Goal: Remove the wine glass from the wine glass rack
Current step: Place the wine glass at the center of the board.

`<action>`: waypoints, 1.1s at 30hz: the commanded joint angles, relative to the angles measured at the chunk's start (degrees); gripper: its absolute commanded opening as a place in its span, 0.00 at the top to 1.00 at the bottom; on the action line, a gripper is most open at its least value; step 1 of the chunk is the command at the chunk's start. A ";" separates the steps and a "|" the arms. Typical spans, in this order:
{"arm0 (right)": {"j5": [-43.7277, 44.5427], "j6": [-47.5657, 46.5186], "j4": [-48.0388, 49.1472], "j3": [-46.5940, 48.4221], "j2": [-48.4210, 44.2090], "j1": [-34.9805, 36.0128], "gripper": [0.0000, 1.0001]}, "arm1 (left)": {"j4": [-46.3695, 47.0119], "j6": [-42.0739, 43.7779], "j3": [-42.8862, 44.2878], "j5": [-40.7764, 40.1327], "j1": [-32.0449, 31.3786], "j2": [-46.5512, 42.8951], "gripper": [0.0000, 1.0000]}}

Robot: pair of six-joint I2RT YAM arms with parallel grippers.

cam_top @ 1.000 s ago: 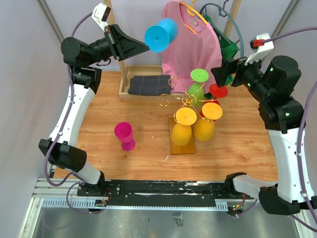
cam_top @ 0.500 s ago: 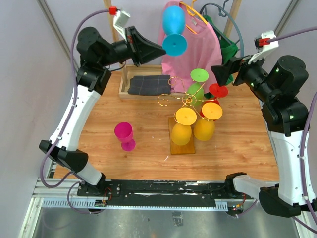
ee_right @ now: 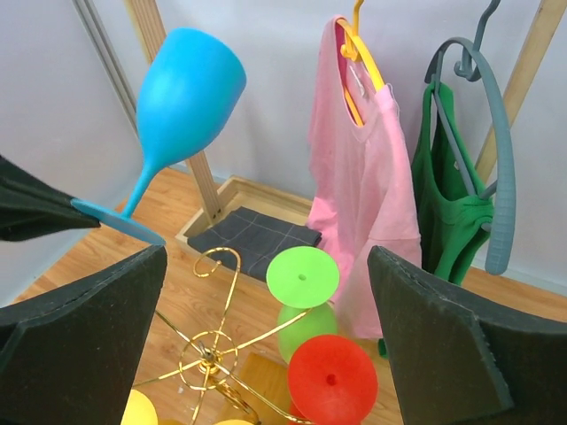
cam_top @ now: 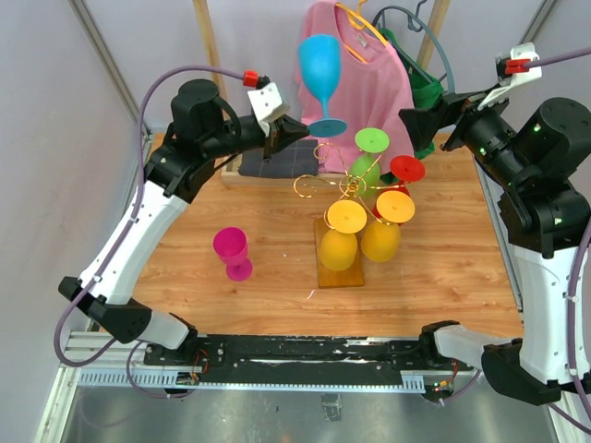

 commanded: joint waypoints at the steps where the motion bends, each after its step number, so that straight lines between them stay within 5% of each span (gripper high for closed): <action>1: 1.74 4.56 -1.23 4.15 2.48 -0.07 0.03 | -1.97 15.85 -2.28 -6.76 -1.19 -3.84 1.00; 15: -0.61 16.20 -3.39 11.51 11.54 -0.07 0.07 | 1.10 43.79 -12.96 -19.15 -3.03 -7.95 1.00; 25: -6.15 20.66 -3.27 14.92 15.32 -0.07 0.06 | 8.66 54.87 -20.16 -22.41 -3.03 -10.65 1.00; 29: -13.24 14.79 -3.47 17.63 17.28 -0.07 0.07 | 11.92 58.30 -23.70 -23.34 -3.03 -12.65 1.00; 33: -20.65 -1.01 -8.22 22.66 20.55 -0.17 0.06 | 12.90 61.27 -26.26 -23.04 -3.04 -14.51 1.00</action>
